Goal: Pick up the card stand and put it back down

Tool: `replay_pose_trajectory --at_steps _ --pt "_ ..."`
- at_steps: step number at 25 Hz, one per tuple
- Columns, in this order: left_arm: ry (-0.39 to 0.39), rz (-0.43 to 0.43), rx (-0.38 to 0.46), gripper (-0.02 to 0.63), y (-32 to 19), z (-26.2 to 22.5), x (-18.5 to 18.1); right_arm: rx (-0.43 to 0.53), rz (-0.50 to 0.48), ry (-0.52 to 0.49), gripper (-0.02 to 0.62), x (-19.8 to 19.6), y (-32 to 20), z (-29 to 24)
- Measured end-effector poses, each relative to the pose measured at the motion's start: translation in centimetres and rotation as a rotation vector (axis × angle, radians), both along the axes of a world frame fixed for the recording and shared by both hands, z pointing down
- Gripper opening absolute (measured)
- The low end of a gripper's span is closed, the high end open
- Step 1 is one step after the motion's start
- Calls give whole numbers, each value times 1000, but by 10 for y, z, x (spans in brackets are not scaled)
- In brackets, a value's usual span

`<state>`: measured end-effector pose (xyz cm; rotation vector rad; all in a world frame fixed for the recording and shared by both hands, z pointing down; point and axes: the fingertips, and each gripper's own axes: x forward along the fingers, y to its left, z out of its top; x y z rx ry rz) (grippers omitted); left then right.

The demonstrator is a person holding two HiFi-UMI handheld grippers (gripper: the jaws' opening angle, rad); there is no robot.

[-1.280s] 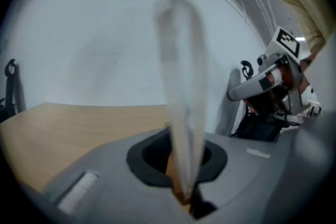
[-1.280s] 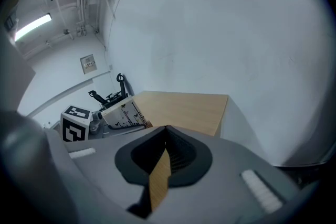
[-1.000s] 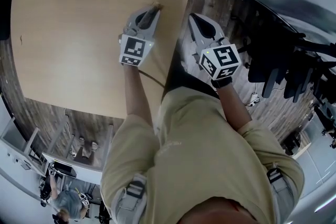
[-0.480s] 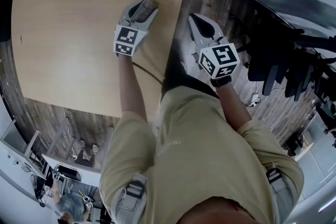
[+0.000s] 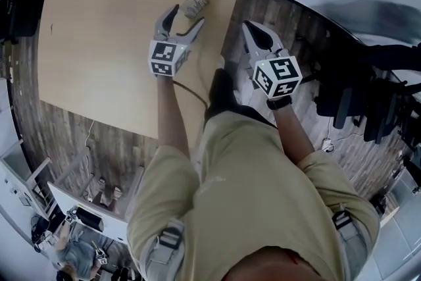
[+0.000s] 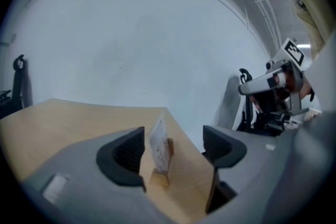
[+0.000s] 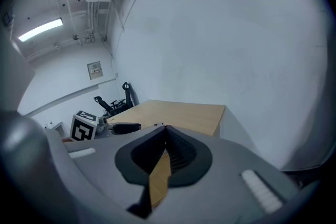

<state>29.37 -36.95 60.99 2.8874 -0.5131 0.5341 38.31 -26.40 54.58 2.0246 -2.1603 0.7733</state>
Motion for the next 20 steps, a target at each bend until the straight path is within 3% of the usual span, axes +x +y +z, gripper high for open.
replay_pose_trajectory --at_steps 4,8,11,15,20 --pt "19 -60 41 354 38 -37 -18 61 -17 6 3 -8 27 -26" --pt "86 -196 32 345 66 -72 -46 138 1 21 3 -14 51 -53" --pt "136 -298 14 261 96 -94 -71 177 32 58 3 -23 79 -74" --pt "121 -432 72 158 125 -121 -101 225 -48 102 3 -50 98 -100" --pt "125 -483 149 43 177 -155 -103 286 -121 141 3 -72 134 -124"
